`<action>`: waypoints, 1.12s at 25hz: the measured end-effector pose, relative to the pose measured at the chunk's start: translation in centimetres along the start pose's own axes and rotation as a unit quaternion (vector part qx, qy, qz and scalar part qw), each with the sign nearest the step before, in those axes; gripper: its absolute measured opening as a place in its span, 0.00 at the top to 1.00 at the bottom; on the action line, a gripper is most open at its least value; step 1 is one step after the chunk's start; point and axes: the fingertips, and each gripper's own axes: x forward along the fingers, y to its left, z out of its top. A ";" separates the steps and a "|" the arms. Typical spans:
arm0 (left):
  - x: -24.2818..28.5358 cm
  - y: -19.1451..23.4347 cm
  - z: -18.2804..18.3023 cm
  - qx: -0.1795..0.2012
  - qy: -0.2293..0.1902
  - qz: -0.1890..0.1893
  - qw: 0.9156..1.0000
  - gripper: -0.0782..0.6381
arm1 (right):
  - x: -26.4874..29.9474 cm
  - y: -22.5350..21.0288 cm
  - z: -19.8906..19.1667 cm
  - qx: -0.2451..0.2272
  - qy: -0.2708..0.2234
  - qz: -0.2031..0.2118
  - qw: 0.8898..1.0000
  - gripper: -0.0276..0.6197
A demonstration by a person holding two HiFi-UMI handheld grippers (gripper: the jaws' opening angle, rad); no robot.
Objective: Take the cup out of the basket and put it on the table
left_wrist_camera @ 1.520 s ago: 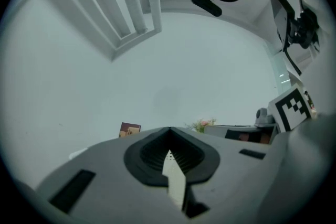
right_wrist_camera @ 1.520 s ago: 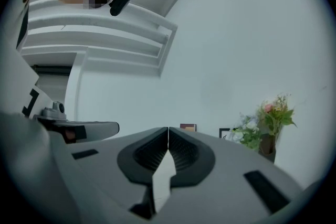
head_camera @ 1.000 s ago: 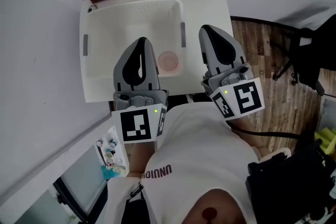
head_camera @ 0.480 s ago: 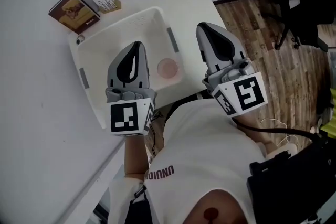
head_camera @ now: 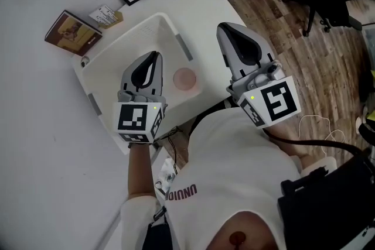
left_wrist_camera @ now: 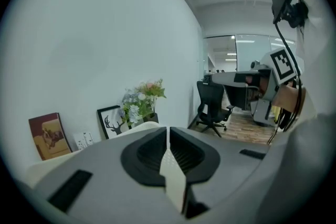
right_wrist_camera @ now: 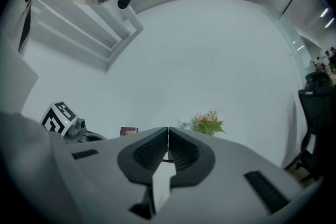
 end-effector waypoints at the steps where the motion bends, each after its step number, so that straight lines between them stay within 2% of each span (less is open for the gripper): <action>1: 0.3 -0.1 -0.5 0.000 0.008 -0.009 1.000 0.87 | 0.0 -0.1 0.0 0.000 0.000 -0.002 1.000 0.93; 6: 1.4 -0.5 -2.7 0.020 0.046 -0.034 0.998 0.87 | 0.0 -0.4 -0.1 0.000 0.002 -0.008 1.000 0.93; 13: 2.5 -0.8 -4.3 0.012 0.081 -0.073 0.994 0.87 | 0.2 -0.6 -0.3 0.001 0.005 -0.012 1.000 0.93; 14: 2.7 -1.0 -4.7 0.012 0.089 -0.085 0.992 0.87 | 0.3 -0.6 -0.3 0.001 0.005 -0.012 1.000 0.93; 17: 3.4 -1.7 -6.0 0.002 0.119 -0.125 0.985 0.76 | 0.3 -0.9 -0.3 0.001 0.005 -0.016 1.000 0.93; 28: 4.5 -2.9 -9.7 0.018 0.187 -0.188 0.964 0.76 | -0.3 -1.7 -0.4 0.002 0.006 -0.029 1.000 0.93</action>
